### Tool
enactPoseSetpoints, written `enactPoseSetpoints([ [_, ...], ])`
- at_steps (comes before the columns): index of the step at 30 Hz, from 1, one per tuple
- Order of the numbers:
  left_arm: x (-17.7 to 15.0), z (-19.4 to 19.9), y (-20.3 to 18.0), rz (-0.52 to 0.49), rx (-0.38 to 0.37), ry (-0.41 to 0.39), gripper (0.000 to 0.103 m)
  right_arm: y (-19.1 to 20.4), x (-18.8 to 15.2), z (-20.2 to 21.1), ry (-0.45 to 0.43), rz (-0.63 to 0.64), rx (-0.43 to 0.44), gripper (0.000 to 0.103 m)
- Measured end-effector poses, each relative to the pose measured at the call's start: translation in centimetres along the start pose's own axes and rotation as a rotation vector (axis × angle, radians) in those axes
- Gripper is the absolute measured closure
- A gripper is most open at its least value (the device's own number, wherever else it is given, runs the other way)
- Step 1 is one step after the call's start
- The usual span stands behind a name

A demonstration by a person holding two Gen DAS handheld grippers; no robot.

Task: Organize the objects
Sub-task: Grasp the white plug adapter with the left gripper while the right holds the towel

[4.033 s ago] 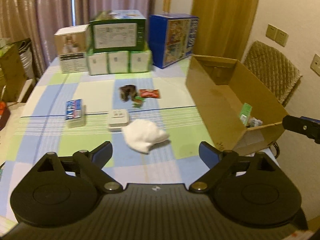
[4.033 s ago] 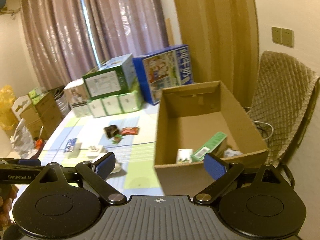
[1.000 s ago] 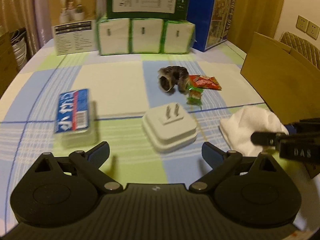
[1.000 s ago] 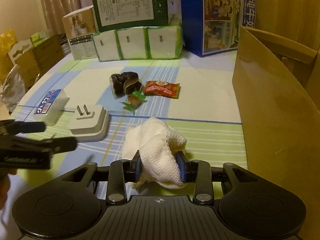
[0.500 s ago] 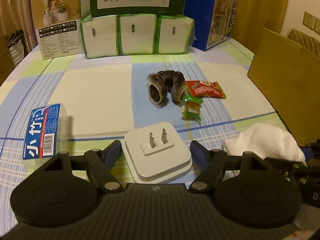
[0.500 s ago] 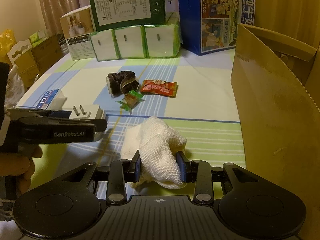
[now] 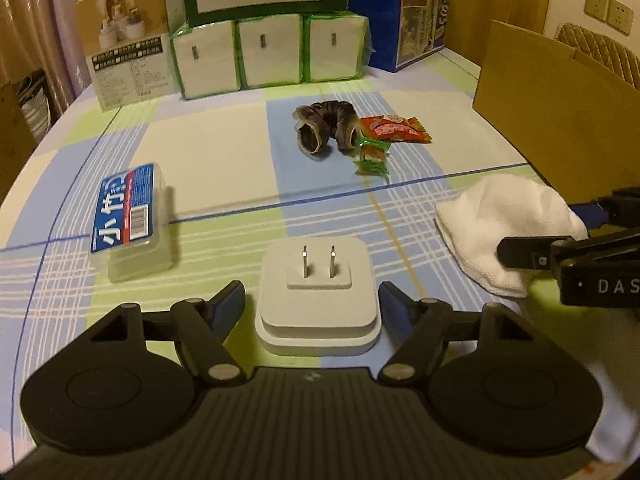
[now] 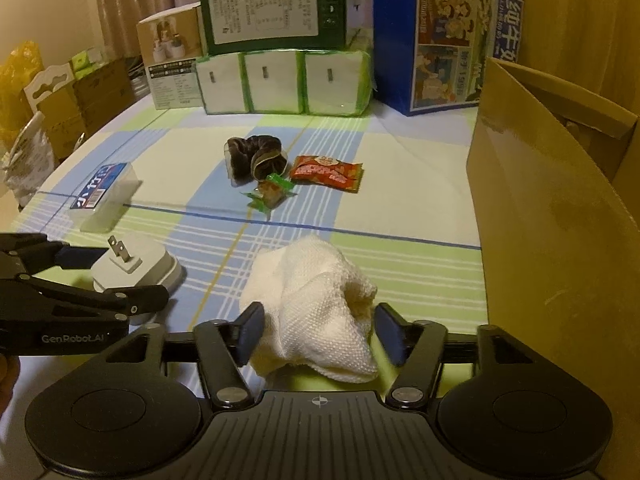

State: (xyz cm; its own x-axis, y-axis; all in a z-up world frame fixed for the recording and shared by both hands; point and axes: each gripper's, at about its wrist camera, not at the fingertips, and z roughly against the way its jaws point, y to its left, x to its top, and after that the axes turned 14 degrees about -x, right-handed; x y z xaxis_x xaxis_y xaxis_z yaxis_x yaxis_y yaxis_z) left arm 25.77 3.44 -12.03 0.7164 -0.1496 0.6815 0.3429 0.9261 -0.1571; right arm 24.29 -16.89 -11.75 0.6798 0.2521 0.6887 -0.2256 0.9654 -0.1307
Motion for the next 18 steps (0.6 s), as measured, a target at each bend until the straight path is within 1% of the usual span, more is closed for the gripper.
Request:
enactPoseSetpoints([
  [2,0.1,-0.1,-0.1,0.000,-0.013,0.001,0.035,0.1,0.1,-0.2,0.001,-0.001,0.002,0.042],
  [3,0.1,-0.2,-0.1,0.002,-0.018,0.000,0.043,0.1,0.2,-0.3,0.001,0.000,0.003,0.042],
  [9,0.0,-0.3,-0.2,-0.026,-0.017,0.001,0.043,0.7,0.3,-1.0,-0.008,0.040,-0.001,0.040],
  [15,-0.3,0.0,-0.5,-0.018,-0.027,0.005,0.043,1.2,0.3,-1.0,-0.015,0.084,-0.022,0.040],
  [17,-0.4,0.1,-0.6,-0.019,-0.030,0.004,0.043,1.2,0.3,-1.0,-0.005,0.073,-0.019,0.042],
  [18,-0.5,0.1,-0.7,-0.021,-0.033,0.004,0.043,1.1,0.4,-1.0,0.000,0.064,-0.018,0.047],
])
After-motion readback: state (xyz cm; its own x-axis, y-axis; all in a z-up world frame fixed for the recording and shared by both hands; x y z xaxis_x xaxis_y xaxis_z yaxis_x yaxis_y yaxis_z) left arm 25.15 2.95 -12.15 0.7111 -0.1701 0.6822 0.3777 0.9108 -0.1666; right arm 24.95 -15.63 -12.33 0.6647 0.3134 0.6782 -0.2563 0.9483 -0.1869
